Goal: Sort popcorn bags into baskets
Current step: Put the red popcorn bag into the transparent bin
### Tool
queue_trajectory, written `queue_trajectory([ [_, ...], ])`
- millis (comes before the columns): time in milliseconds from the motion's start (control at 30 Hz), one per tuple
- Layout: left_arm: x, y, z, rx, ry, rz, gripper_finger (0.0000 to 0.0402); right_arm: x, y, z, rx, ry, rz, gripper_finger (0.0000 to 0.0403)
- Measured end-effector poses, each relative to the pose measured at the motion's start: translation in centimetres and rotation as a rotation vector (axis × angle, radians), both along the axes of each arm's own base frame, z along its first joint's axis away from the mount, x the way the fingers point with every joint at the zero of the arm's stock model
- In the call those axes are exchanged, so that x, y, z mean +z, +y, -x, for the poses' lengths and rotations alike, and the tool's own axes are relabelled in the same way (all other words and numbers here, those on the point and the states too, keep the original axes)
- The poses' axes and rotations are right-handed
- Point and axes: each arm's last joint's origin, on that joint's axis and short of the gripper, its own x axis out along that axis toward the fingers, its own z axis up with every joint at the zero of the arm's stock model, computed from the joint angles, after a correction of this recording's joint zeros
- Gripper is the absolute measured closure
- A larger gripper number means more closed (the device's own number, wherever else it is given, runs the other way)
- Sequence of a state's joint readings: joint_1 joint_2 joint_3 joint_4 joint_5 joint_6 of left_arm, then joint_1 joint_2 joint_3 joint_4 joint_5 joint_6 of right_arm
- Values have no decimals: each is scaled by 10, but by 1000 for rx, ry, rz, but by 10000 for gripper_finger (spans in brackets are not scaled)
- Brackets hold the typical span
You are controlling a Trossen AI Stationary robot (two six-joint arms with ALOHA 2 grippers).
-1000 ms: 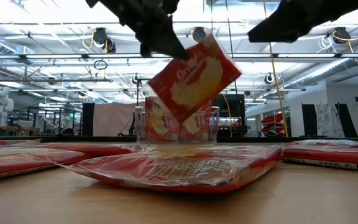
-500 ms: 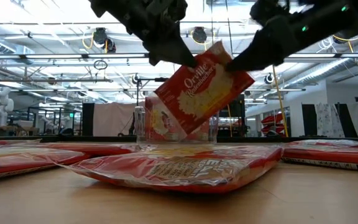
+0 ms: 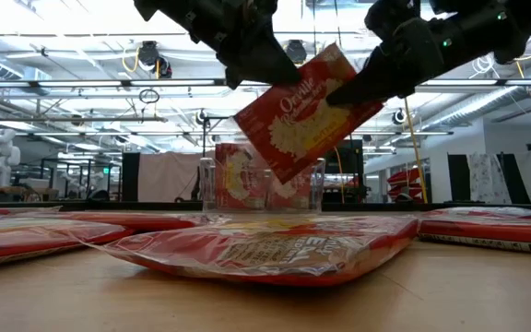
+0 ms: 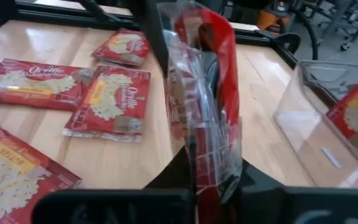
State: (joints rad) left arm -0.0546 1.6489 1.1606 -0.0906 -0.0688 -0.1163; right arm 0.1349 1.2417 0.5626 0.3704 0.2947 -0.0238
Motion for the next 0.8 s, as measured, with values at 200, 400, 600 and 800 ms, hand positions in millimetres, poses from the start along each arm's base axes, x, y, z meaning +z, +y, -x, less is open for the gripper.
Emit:
queue_trajectory([
  [200, 18, -9, 12, 117, -38, -30, 204, 13, -3, 15, -29, 2, -21, 372],
  [400, 51, -15, 42, 217, -82, -85, 165, 33, -4, 26, -16, -93, -9, 394],
  [600, 58, -20, 69, 283, -168, -152, 191, 48, -5, 29, -9, -276, -4, 386],
  [800, 40, -1, 110, 458, -223, -170, 222, 46, -7, 40, -12, -583, 21, 388],
])
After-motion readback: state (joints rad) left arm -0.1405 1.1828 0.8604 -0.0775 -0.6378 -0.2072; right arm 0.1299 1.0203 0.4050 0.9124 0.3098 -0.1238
